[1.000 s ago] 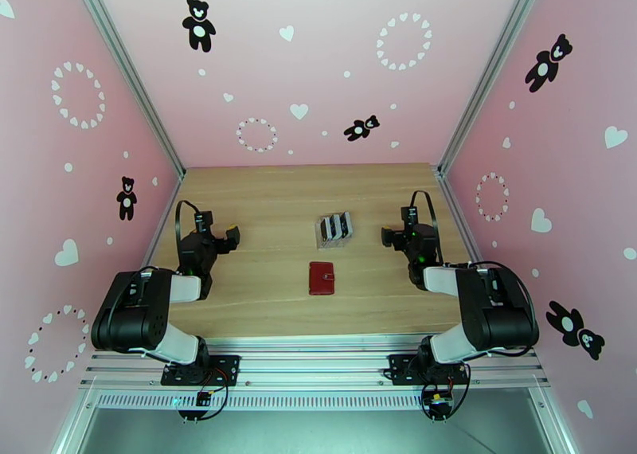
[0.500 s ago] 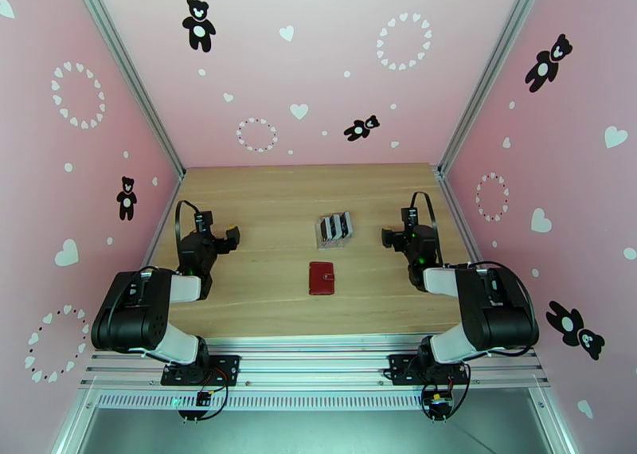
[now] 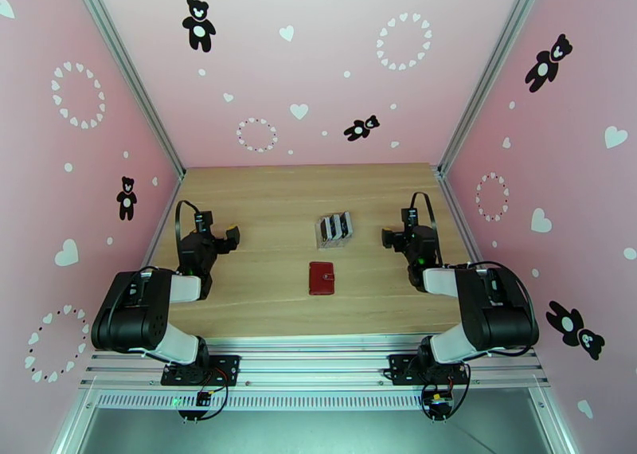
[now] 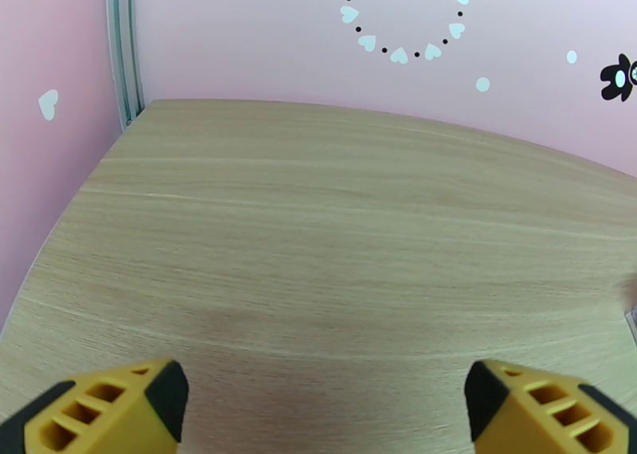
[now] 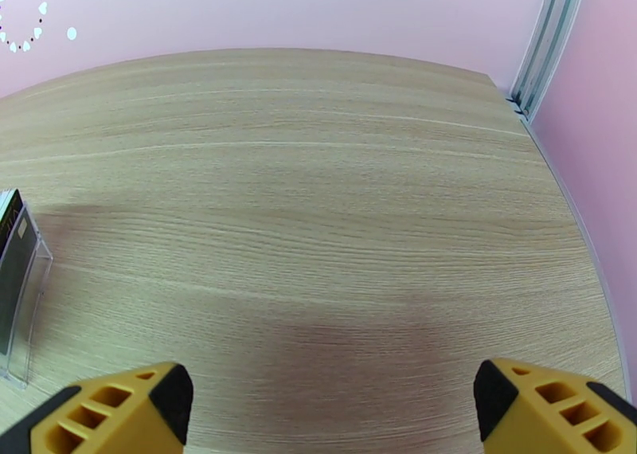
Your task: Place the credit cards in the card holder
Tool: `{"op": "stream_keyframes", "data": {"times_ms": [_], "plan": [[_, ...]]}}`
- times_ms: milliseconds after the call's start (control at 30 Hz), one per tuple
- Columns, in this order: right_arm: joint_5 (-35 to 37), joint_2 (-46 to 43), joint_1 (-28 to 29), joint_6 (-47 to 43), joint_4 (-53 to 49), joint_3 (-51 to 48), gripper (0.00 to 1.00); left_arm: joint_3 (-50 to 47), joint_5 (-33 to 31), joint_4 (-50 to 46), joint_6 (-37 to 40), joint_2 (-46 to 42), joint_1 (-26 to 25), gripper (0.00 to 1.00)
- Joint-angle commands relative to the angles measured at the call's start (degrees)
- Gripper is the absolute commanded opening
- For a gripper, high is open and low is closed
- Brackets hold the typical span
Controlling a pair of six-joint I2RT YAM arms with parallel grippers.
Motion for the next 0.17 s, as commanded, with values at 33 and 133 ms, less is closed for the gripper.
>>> {"op": "stream_keyframes", "data": {"times_ms": [33, 133], "plan": [[0.4, 0.3, 0.1, -0.6, 1.7, -0.6, 0.99, 0.9, -0.7, 0.1, 0.9, -0.3, -0.3, 0.98], [0.4, 0.3, 0.2, -0.6, 1.7, -0.6, 0.99, 0.9, -0.6, 0.1, 0.9, -0.3, -0.3, 0.98]]}}
